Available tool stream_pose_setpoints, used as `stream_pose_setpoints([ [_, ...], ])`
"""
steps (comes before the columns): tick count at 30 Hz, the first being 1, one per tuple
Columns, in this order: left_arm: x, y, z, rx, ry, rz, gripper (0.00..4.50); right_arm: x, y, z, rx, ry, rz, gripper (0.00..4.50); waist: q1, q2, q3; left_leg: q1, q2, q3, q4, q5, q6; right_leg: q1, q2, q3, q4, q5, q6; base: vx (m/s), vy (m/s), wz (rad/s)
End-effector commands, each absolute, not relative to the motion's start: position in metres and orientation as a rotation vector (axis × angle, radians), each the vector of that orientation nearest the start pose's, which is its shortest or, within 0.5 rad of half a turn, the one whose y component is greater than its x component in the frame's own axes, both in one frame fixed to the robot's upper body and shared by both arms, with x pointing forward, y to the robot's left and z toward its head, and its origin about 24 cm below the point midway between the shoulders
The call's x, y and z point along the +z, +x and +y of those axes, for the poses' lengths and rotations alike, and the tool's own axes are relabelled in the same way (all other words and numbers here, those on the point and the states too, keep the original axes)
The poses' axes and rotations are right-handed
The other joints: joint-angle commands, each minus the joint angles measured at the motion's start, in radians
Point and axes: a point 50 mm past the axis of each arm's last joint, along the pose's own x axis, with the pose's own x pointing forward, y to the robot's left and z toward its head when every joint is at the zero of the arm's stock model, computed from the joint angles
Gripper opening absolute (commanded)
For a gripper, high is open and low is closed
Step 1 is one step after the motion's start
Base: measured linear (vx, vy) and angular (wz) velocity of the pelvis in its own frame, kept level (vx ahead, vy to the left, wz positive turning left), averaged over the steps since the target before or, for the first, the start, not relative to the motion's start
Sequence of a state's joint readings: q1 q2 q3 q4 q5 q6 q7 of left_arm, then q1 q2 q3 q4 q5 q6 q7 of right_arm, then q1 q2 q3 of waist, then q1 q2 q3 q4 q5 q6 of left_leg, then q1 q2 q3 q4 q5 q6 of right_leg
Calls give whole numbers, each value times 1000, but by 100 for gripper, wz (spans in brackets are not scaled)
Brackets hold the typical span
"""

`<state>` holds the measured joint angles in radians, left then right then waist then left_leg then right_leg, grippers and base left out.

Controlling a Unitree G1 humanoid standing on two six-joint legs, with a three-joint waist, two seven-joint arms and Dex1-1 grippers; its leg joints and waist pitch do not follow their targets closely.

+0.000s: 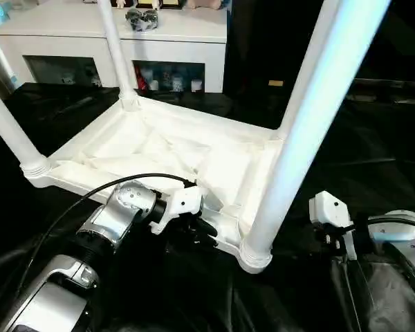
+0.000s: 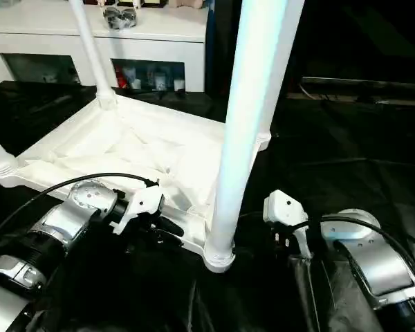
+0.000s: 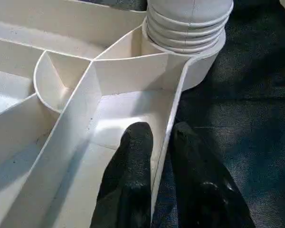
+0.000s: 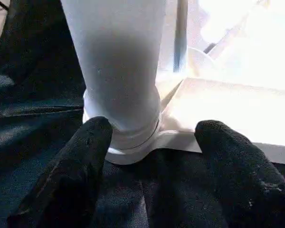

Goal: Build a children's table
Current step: Rotate table base

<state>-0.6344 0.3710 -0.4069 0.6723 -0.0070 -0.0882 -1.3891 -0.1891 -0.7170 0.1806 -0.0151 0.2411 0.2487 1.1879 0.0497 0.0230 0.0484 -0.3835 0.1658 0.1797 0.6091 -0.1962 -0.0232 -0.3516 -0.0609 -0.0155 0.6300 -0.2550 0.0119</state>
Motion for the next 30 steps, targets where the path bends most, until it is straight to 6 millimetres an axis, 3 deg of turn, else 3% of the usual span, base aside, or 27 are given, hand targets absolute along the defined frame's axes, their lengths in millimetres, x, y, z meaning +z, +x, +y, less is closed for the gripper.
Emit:
stream_pose_setpoints([
  [1,48,308,122,-1557,468,432,50,74,249,-194,1281,-379,417,325,7,-20,-48,19,77,-29,-84,-171,74,20,-96,36,-79,-45,-300,0,0,0],
  [6,45,309,125,-1428,450,468,31,74,251,-189,1285,-343,397,325,-3,-20,-52,15,75,-30,-79,-136,89,23,-96,34,-71,24,-316,0,0,0],
  [8,44,309,127,-1352,439,468,20,73,252,-186,1280,-320,383,325,-8,-28,-58,4,71,-30,-72,-54,122,31,-91,29,-57,144,-317,0,0,0],
  [10,43,308,128,-1315,439,473,13,73,254,-184,1271,-311,375,325,-6,-27,-58,8,69,-27,-67,-49,141,26,-92,31,-59,168,-320,0,0,0],
  [12,39,303,129,-1239,432,477,6,71,257,-181,1243,-297,352,325,-8,-29,-57,4,70,-28,-68,-42,145,28,-91,29,-56,170,-319,0,0,0],
  [13,39,301,128,-1225,414,473,4,71,259,-180,1230,-292,344,325,-7,-28,-55,9,71,-26,-69,-57,139,24,-89,29,-60,142,-318,0,0,0],
  [14,40,298,125,-1174,370,451,3,69,264,-177,1183,-274,323,325,-7,-34,-55,12,73,-25,-70,-72,131,23,-88,30,-62,117,-319,0,0,0],
  [16,41,296,122,-1141,345,434,2,69,267,-175,1155,-259,309,325,-13,-33,-52,6,70,-25,-72,-68,127,26,-88,29,-62,103,-318,0,0,0],
  [17,43,294,119,-1117,342,408,1,68,271,-173,1114,-246,290,325,-11,-38,-53,11,69,-23,-72,-76,121,23,-85,29,-67,73,-310,0,0,0],
  [19,45,288,112,-1108,317,364,1,66,276,-172,1054,-221,263,325,-11,-35,-54,14,70,-21,-70,-80,113,20,-85,31,-67,57,-308,0,0,0],
  [20,45,286,110,-1106,300,353,0,65,278,-172,1031,-214,259,352,-11,-36,-54,13,70,-20,-71,-73,110,20,-82,32,-67,62,-304,0,0,0],
  [22,45,283,107,-1109,275,339,0,63,282,-171,1000,-203,250,352,-8,-34,-56,16,70,-19,-69,-63,110,18,-80,32,-64,85,-304,0,0,0],
  [25,45,281,105,-1067,284,324,0,60,282,-165,1012,-184,249,389,-7,-40,-56,14,69,-17,-67,-48,120,20,-79,33,-60,128,-299,0,0,0],
  [30,48,289,104,-942,246,327,0,51,288,-153,1017,-236,247,426,-7,-39,-53,13,68,-17,-69,-61,109,18,-79,32,-64,87,-294,0,0,0],
])
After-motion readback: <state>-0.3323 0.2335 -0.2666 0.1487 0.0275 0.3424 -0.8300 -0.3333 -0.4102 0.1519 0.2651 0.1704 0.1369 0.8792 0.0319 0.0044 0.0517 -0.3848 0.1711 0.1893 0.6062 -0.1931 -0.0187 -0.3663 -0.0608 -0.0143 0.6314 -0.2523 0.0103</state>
